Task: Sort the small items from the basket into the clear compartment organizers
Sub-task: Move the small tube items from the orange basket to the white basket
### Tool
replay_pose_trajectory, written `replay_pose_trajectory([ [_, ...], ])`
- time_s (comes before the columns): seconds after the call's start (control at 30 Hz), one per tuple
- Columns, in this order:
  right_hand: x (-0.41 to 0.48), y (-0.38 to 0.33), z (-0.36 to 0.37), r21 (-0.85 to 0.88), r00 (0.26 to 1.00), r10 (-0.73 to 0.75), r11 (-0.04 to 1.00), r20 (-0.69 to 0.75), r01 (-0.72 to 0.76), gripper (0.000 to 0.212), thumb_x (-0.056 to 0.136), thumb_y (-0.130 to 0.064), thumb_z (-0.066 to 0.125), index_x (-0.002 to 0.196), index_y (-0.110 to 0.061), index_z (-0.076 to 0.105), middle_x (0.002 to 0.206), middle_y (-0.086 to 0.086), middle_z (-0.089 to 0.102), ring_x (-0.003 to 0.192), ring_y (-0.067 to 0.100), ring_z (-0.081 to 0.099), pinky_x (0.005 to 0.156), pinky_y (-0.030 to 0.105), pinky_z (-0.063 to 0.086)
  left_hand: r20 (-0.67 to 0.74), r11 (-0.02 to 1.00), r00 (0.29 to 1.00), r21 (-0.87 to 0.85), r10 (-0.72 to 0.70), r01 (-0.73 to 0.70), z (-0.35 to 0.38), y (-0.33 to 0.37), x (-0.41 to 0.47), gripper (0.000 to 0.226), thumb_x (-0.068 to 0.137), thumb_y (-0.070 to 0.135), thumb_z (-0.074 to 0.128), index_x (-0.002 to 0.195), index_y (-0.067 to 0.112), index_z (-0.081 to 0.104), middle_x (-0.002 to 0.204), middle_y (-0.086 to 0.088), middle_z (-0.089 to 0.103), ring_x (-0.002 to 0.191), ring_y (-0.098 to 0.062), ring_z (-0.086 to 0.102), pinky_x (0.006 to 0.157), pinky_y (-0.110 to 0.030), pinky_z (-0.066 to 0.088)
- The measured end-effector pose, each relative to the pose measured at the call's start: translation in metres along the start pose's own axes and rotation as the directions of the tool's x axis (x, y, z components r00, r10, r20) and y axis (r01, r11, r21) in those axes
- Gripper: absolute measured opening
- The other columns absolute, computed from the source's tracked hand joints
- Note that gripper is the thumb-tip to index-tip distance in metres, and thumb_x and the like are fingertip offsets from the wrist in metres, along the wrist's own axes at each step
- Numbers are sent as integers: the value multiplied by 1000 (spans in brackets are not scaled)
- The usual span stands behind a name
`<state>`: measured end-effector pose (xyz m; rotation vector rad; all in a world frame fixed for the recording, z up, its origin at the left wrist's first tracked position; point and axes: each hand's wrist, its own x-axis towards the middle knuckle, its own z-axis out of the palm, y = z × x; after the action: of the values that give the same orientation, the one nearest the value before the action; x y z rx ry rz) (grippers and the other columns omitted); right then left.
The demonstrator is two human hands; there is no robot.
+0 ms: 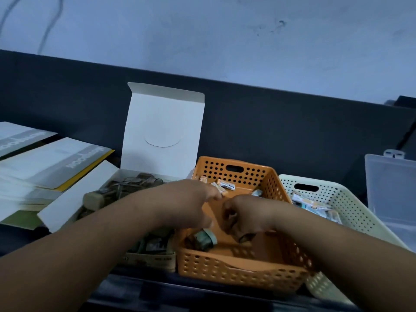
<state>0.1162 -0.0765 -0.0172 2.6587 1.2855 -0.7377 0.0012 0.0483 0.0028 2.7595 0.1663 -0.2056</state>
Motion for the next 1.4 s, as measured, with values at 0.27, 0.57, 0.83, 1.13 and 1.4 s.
replay_pose_trajectory([
  [0.27, -12, 33, -6, 269, 987, -7, 962, -163, 52, 36, 80, -8, 73, 106, -24, 55, 104, 1, 63, 81, 16, 68, 60, 22, 55, 242, 839, 962, 543, -126, -27, 25, 25, 25, 27, 88, 37, 58, 107, 18, 57, 103, -1, 62, 106, -22, 54, 112, -47, 19],
  [0.57, -20, 42, -11, 316, 936, -96, 925, -339, 210, 29, 81, -6, 69, 93, -29, 55, 94, -3, 62, 81, 18, 64, 71, 35, 58, 26, 995, 1000, 97, 4, -7, 13, 25, 29, 49, 82, 21, 65, 127, 36, 53, 104, 9, 56, 88, -5, 54, 73, -22, 47],
  [0.83, -7, -28, -46, 264, 814, -278, 850, -510, 456, 32, 78, -18, 74, 103, -21, 54, 96, -2, 62, 83, 17, 61, 69, 32, 54, -413, 952, 860, -184, -300, 244, -47, -42, -41, 46, 75, 41, 74, 113, 33, 48, 96, 14, 56, 84, -7, 59, 75, -31, 54],
  [1.13, 48, -107, -30, -105, 826, -484, 874, -290, 475, 58, 88, -25, 64, 142, -28, 41, 143, -2, 46, 128, 20, 44, 96, 26, 38, -248, 829, 796, -266, -553, 493, -15, -117, -98, 54, 83, 38, 66, 132, 29, 44, 126, 2, 45, 103, -15, 52, 90, -33, 47],
  [1.4, 58, -121, -24, 18, 849, -463, 876, -254, 483, 61, 95, -37, 55, 148, -21, 29, 145, 2, 43, 132, 22, 42, 106, 30, 34, -197, 869, 849, -184, -491, 460, 14, -126, -95, 99, 66, 86, 43, 147, 36, 15, 153, 7, 22, 141, -15, 21, 112, -41, 26],
])
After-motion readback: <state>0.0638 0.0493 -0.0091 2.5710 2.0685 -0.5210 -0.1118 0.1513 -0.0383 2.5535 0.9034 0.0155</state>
